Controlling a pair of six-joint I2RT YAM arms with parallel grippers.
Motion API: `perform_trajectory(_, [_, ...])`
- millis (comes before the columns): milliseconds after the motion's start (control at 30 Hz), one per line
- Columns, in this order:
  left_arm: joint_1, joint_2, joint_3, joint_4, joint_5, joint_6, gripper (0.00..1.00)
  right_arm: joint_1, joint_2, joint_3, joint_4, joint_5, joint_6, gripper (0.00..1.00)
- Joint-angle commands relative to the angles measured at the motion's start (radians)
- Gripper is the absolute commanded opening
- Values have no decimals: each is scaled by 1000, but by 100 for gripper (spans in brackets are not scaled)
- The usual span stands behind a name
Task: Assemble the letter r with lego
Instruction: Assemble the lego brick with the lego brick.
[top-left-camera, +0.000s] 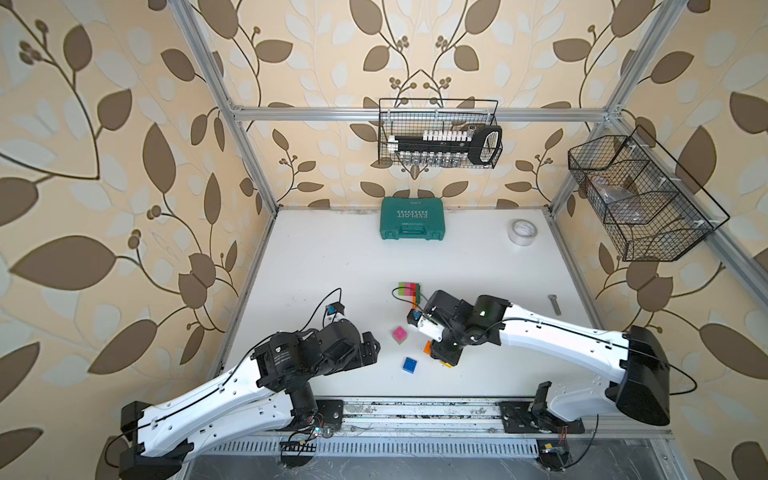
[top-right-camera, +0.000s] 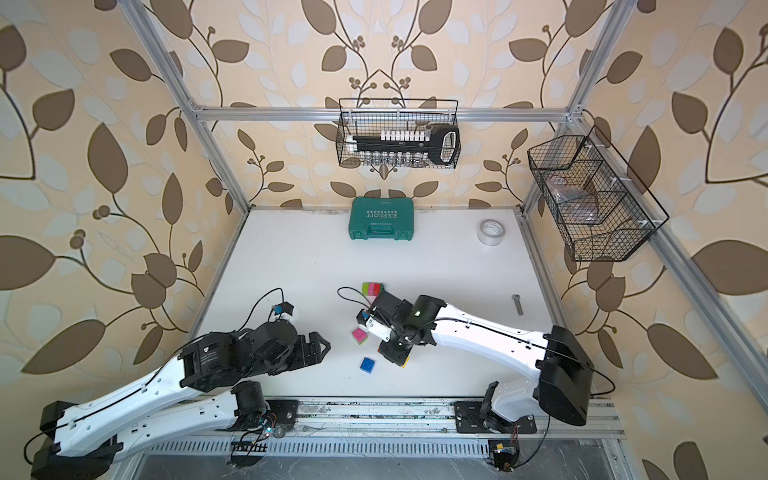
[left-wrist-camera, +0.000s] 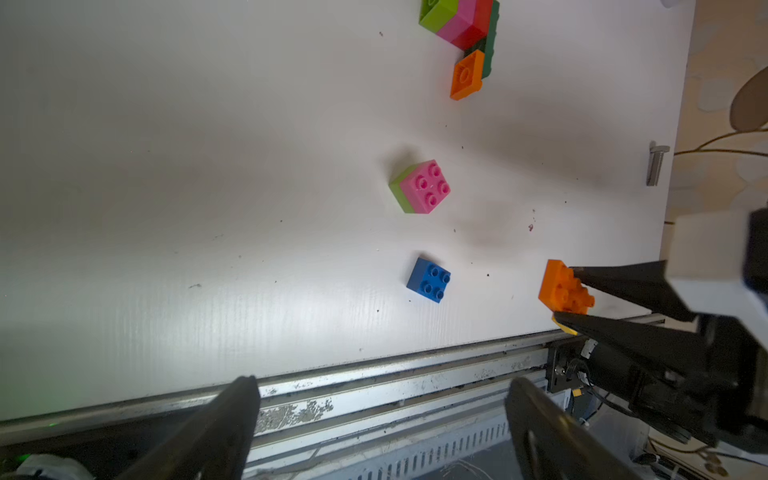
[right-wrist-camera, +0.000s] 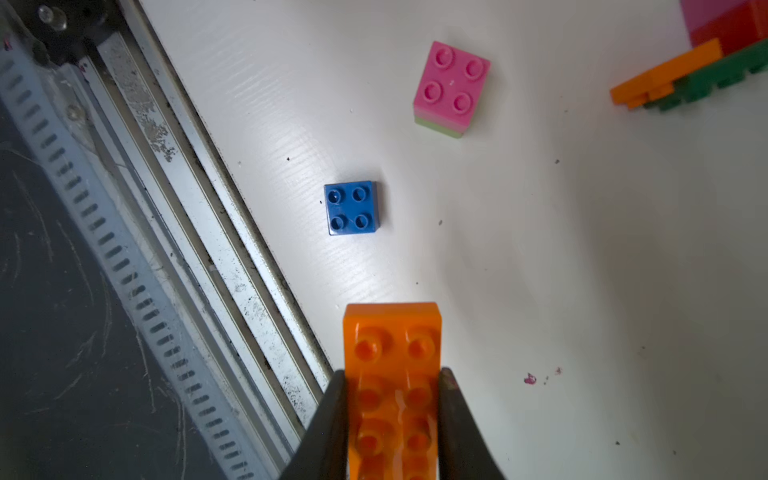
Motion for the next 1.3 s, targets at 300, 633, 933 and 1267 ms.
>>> perform_trajectory(300, [10, 15, -88, 28, 56, -66, 96, 108, 201, 75, 86, 0, 30, 0])
perform_trajectory(633, [10, -172, -111, -55, -66, -127, 95, 135, 280, 143, 50, 78, 64, 0])
perform_trajectory(933, [10, -266, -112, -101, -110, -138, 94, 148, 303, 130, 71, 133, 73, 0])
perform_trajectory(1267, [9, -221, -98, -55, -95, -71, 94, 148, 320, 106, 89, 143, 78, 0])
